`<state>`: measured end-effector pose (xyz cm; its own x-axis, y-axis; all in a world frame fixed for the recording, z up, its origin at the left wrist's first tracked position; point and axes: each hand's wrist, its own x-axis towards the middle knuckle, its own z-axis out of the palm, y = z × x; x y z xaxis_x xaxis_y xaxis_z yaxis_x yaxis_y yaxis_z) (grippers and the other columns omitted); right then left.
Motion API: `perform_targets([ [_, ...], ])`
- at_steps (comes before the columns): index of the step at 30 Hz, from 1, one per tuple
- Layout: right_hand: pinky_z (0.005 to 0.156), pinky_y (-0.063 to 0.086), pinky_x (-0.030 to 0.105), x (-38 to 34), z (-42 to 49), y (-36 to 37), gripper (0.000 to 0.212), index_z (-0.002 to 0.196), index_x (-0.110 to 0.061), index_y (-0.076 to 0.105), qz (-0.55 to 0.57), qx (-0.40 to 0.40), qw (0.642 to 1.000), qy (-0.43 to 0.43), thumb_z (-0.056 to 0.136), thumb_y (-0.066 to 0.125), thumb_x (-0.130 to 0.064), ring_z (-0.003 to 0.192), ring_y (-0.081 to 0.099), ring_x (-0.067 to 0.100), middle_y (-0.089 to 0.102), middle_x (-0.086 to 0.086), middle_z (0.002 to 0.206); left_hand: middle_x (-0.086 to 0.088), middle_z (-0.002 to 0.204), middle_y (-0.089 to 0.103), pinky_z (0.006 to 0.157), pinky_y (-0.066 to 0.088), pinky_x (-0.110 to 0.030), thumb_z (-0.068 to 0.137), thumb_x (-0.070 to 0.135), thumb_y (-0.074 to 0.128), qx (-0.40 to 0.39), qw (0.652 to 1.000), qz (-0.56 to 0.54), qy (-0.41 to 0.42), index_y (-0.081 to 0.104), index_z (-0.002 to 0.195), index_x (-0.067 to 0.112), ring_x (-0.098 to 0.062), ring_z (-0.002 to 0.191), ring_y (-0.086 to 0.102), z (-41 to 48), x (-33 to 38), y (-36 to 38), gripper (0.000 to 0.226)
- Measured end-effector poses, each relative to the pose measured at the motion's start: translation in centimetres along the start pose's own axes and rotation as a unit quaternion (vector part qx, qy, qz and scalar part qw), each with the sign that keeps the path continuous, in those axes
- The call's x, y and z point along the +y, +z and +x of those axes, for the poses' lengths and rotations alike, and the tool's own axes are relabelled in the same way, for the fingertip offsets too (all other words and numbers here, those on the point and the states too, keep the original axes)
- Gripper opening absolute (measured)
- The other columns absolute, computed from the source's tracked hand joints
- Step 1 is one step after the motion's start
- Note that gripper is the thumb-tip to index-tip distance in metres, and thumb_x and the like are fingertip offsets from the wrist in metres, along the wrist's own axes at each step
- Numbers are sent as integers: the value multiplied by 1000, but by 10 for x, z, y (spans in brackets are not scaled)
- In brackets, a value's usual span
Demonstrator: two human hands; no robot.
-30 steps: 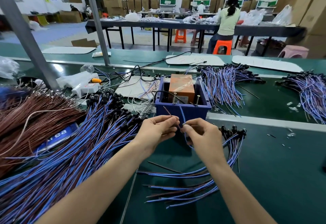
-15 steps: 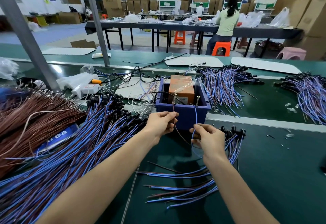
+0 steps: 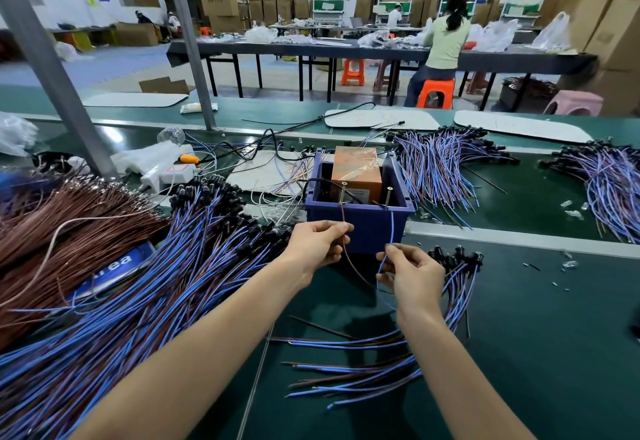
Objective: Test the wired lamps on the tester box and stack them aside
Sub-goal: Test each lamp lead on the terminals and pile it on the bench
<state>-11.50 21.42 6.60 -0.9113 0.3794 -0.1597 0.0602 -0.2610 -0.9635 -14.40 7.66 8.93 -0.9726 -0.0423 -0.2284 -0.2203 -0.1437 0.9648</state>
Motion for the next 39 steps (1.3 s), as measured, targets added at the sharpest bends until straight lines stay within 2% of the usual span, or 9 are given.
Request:
perform_targets([
  [8, 45, 49, 19, -3, 6, 2, 15, 76, -9, 66, -22, -17, 1000, 7, 90, 63, -6, 55, 58, 12, 67, 6, 65, -1, 68, 62, 49, 47, -15, 92, 14, 61, 10, 1000, 11, 2, 72, 89, 9, -3, 44, 47, 3, 0, 1, 12],
  [18, 44, 47, 18, -5, 6, 5, 14, 76, -8, 66, -31, -32, 999, 2, 90, 63, -5, 48, 54, 6, 66, 6, 65, -1, 67, 62, 51, 48, -15, 92, 14, 61, 24, 1000, -4, 6, 71, 87, 10, -4, 43, 48, 3, -2, -2, 12],
  [28, 45, 48, 18, -7, 5, 5, 14, 77, -9, 67, -37, -33, 999, 1, 90, 63, -6, 52, 54, 10, 67, 8, 68, -1, 68, 63, 49, 47, -15, 92, 13, 61, 23, 999, 28, 18, 71, 87, 9, -3, 42, 47, 2, 0, -2, 12],
  [39, 44, 47, 17, -6, 5, 5, 15, 76, -9, 67, -29, -32, 999, 3, 89, 63, -5, 49, 54, 6, 67, 6, 66, -1, 69, 62, 47, 45, -14, 93, 13, 59, 21, 998, 59, 24, 70, 86, 10, -2, 40, 45, 1, 3, 0, 14],
])
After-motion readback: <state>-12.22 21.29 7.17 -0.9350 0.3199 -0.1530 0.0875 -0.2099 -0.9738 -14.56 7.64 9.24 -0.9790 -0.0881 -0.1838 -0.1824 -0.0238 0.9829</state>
